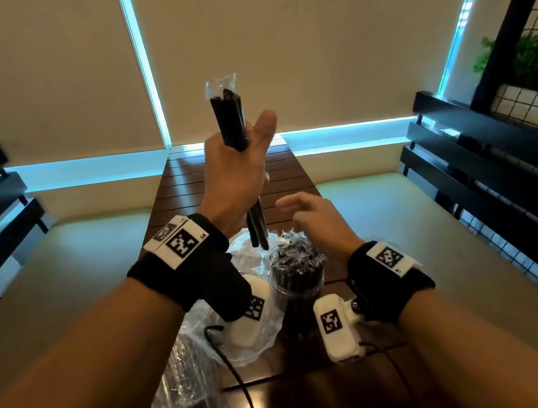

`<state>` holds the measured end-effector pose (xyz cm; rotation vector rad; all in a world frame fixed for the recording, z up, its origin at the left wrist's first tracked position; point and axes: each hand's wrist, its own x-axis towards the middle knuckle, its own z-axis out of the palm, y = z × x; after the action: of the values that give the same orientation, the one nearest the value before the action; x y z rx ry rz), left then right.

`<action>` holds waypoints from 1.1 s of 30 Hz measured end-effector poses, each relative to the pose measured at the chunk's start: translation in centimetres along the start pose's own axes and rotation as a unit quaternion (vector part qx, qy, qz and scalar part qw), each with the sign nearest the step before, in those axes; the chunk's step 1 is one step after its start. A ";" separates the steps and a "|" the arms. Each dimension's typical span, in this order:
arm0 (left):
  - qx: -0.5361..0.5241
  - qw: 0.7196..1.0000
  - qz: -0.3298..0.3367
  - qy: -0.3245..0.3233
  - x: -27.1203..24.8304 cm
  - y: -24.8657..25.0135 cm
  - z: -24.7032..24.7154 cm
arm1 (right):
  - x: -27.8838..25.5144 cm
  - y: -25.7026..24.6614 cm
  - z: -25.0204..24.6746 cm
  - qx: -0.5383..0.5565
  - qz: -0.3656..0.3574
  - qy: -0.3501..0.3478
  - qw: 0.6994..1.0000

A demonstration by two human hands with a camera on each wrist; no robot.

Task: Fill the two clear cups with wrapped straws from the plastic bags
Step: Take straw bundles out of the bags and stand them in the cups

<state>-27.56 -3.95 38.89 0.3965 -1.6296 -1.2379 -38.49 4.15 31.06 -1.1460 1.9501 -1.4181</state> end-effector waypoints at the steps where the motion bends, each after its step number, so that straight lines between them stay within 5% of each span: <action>1: 0.001 1.000 -0.013 0.009 -0.1 -0.4 -0.3 | -0.2 0.9 -0.6 -0.079 -0.016 -0.022 0.996; 5: -0.029 0.995 -0.074 0.055 -0.5 -2.0 -0.5 | -0.7 3.6 -1.1 -0.306 -0.006 -0.171 0.936; 8: -0.036 0.993 -0.090 0.070 -1.2 -3.1 -0.1 | -0.7 5.0 -0.3 -0.361 0.001 -0.187 0.914; 19: -0.087 0.990 -0.079 0.078 -2.4 -6.5 0.3 | 0.7 5.8 0.1 -0.301 -0.054 -0.099 0.947; 27: -0.197 0.965 -0.118 0.126 -2.3 -6.7 -0.5 | 0.9 5.9 1.2 -0.360 -0.054 -0.025 0.931; 33: -0.208 0.962 -0.135 0.118 -2.5 -7.7 -0.7 | 1.0 5.6 0.5 -0.342 -0.039 -0.133 0.930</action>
<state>-28.15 -5.69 30.95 0.4875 -1.0998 -1.6291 -40.60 3.72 25.77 -1.6225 2.2684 -0.5495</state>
